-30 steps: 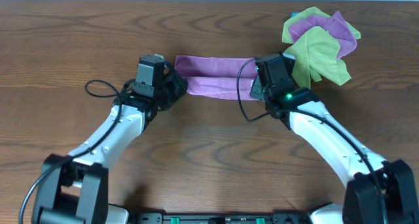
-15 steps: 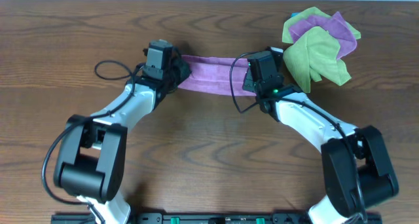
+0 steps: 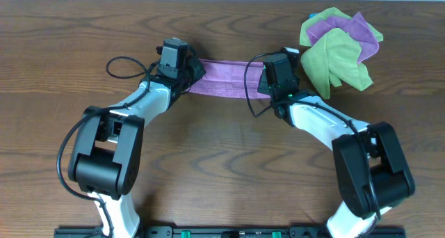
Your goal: Fold the cloth
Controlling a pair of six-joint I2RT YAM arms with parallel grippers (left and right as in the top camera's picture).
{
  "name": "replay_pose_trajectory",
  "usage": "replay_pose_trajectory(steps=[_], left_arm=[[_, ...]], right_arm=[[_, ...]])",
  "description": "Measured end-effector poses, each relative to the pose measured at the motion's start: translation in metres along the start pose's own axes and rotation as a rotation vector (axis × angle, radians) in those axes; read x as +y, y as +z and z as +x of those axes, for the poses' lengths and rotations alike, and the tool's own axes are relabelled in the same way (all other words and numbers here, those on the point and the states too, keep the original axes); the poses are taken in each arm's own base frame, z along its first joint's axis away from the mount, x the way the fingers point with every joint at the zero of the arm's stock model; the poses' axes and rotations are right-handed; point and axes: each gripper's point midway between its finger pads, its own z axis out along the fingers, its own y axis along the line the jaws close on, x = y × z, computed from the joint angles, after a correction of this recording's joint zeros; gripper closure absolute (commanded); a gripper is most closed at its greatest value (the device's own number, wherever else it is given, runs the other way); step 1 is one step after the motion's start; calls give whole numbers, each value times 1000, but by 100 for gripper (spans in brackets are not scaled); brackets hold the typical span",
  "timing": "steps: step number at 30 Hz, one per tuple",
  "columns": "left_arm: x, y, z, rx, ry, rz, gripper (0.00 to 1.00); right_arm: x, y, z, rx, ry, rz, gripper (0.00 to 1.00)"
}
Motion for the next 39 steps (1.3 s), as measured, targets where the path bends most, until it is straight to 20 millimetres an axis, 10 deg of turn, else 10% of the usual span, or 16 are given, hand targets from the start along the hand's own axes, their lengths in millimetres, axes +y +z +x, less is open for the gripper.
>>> replay_pose_trajectory(steps=[22, 30, 39], left_arm=[[13, 15, -11, -76, 43, -43, 87], [15, 16, -15, -96, 63, -50, 28], [8, 16, -22, -118, 91, -32, 23]], right_arm=[[1, 9, 5, 0, -13, -4, 99], [0, 9, 5, 0, -24, 4, 63], [-7, 6, 10, 25, -43, 34, 54]])
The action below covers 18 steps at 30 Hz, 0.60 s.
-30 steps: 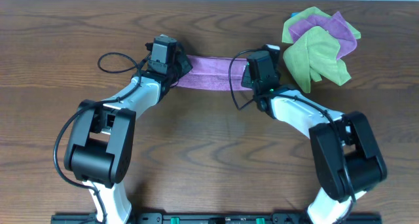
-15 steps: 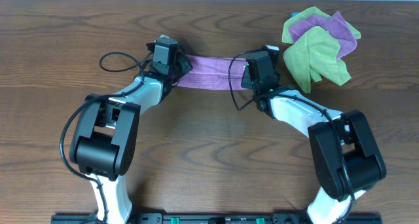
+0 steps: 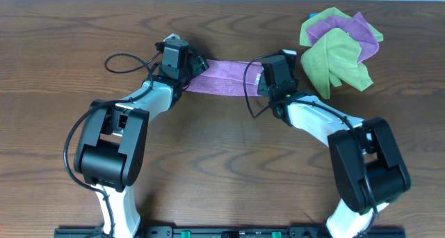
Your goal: Fold the cloth
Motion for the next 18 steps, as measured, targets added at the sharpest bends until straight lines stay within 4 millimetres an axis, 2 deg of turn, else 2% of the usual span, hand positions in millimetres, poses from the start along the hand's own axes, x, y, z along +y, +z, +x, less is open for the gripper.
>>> replay_pose_trajectory(steps=[5, 11, 13, 18], left_arm=[[3, -10, 1, 27, 33, -29, 22], [-2, -48, -19, 19, 33, -49, 22], [-7, -56, -25, 7, 35, -37, 28], [-13, -60, -18, 39, 45, -21, 57]], right_arm=[[-6, -24, -10, 2, 8, 11, 51], [-17, -67, -19, 26, 92, 22, 46], [-21, -79, -13, 65, 137, 22, 43], [-20, -94, 18, 224, 287, 2, 39]])
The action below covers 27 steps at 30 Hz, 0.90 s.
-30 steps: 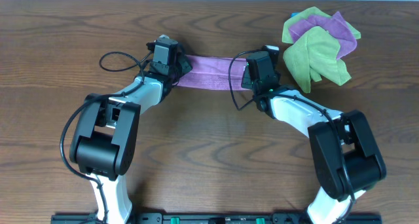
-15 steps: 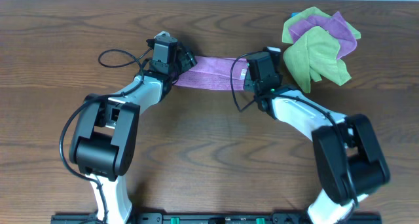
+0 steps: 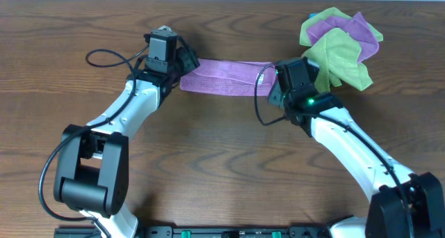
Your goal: Fold the cloth
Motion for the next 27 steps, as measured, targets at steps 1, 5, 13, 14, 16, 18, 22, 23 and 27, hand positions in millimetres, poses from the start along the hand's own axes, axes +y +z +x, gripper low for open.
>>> replay_pose_trajectory(steps=[1, 5, 13, 14, 16, 18, 22, 23, 27], left_arm=[[0, 0, 3, 8, 5, -3, 63], [-5, 1, 11, 25, 46, -5, 76], [9, 16, 22, 35, 139, -67, 87], [12, 19, 24, 40, 145, -75, 88], [19, 26, 29, 55, 159, -91, 88], [27, 34, 36, 76, 164, -111, 88], [36, 43, 47, 103, 171, -131, 88], [38, 45, 48, 106, 175, -136, 89], [39, 47, 49, 99, 191, -148, 88]], right_arm=[[-1, 0, 7, 34, 36, -2, 36], [7, -1, 22, 120, 177, -44, 34], [25, -3, 22, 164, 327, -127, 36], [28, -3, 21, 164, 337, -138, 36], [31, -3, 20, 164, 357, -151, 36], [30, -2, 22, 169, 373, -155, 36], [23, 8, 34, 184, 406, -152, 37], [22, 12, 38, 186, 415, -162, 37], [12, 26, 56, 199, 453, -181, 37]])
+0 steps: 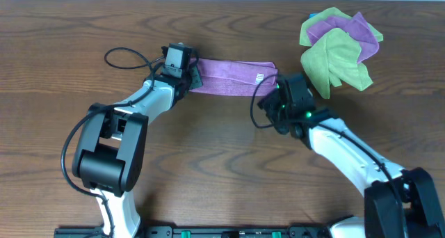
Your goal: Fold the cloth
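Note:
The purple cloth (pixel 233 78) lies as a flat folded strip across the back middle of the table, with a small white tag near its right end. My left gripper (pixel 190 76) sits at the strip's left end, its fingers over the cloth's edge and apparently shut on it. My right gripper (pixel 272 101) is just below the strip's right corner and off the cloth. The cloth's whole right end shows free. The fingers of both grippers are mostly hidden under the wrists.
A heap of green and purple cloths (pixel 341 46) lies at the back right, close to the right arm. Cables loop off both wrists near the strip. The dark wooden table (pixel 222 175) stretches toward the front edge.
The left gripper has moved right and toward the front. The right gripper has come off the cloth's right end and now sits lower and to the left of it. The strip lies flatter and wider.
Both grippers held the ends of the purple strip at the back middle, close together. Then they stood farther apart with the strip pulled longer between them. Now the strip rests flat, the right end free and the left gripper still at the left end.

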Controlling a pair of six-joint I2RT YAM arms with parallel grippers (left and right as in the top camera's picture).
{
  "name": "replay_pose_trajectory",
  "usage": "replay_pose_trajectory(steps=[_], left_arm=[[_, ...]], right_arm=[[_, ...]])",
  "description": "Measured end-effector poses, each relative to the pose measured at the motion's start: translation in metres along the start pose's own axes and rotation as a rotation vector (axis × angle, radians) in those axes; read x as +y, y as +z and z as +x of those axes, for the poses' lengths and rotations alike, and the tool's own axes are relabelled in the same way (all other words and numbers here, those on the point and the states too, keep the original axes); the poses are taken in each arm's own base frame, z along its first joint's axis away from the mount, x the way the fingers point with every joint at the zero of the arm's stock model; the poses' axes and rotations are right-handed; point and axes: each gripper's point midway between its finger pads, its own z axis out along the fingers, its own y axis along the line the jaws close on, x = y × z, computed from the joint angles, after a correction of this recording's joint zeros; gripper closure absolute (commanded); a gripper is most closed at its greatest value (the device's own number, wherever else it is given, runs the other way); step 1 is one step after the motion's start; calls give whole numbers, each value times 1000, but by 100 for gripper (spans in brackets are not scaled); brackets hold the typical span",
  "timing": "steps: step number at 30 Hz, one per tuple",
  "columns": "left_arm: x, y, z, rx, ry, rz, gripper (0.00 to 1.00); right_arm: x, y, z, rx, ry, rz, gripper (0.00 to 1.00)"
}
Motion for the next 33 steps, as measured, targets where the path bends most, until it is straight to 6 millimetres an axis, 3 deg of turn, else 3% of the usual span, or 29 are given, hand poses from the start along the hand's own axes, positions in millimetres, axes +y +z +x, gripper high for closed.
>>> replay_pose_trajectory(steps=[10, 17, 26, 33], left_arm=[[0, 11, 16, 28, 25, -26, 89], [1, 10, 18, 39, 28, -35, 92], [1, 9, 20, 50, 33, -48, 94], [2, 9, 22, 61, 33, -55, 94]], right_arm=[[-40, 18, 10, -8, 102, -10, 37], [-32, 24, -2, -76, 115, -55, 39], [2, 47, -17, -124, 115, -199, 40], [10, 54, -26, -164, 116, -238, 39]])
